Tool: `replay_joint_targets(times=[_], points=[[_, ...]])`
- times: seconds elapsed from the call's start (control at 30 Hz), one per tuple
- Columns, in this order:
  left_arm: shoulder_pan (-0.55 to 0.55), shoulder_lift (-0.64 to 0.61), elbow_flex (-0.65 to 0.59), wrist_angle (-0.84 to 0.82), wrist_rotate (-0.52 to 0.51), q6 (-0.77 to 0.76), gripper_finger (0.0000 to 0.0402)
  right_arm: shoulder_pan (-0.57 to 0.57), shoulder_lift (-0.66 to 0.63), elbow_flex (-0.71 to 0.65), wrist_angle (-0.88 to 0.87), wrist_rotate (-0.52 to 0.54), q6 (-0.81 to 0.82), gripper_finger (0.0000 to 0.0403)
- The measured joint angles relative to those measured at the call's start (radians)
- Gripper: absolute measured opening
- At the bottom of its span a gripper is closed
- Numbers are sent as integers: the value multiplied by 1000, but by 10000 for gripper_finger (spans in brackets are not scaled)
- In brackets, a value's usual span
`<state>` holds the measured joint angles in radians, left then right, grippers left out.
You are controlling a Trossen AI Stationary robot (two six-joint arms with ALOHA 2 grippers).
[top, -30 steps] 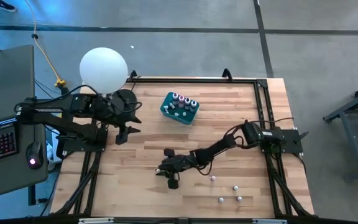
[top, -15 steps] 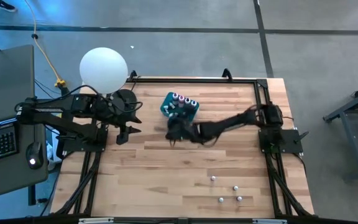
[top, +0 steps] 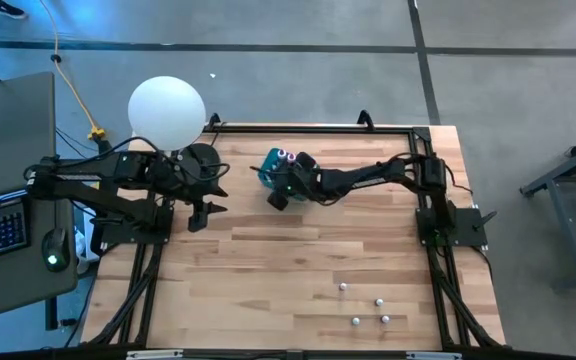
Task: Pick & Place food coloring
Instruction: Put the black food coloring bottle into the blue bin
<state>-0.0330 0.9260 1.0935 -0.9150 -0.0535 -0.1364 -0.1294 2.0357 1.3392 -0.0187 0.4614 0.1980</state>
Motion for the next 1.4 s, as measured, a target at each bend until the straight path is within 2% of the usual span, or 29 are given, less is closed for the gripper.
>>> replay_joint_targets(times=[0.17,0.37,0.5,0.63,0.7,0.83,0.97,1.13,1.4], points=[[0,0,0,-2,-20,0,182,44,-49,-1,-17,1,-82,204],[0,0,-6,8,-14,-4,182,171,-258,0,-156,-8,-93,189],[0,0,-61,56,7,-4,182,303,-399,3,-349,-110,20,171],[-2,0,-147,152,91,-8,182,461,-448,2,-535,-234,237,163],[-2,0,-190,210,123,-12,182,545,-446,0,-563,-226,293,162],[-3,0,-254,317,134,-50,182,683,-399,-9,-564,-106,303,166],[-3,0,-284,398,145,-77,182,761,-375,-116,-452,-53,353,165],[-3,0,-285,432,144,-104,182,814,-374,-328,-237,43,487,150],[-2,0,-285,461,150,-147,182,849,-376,-632,310,29,401,131]])
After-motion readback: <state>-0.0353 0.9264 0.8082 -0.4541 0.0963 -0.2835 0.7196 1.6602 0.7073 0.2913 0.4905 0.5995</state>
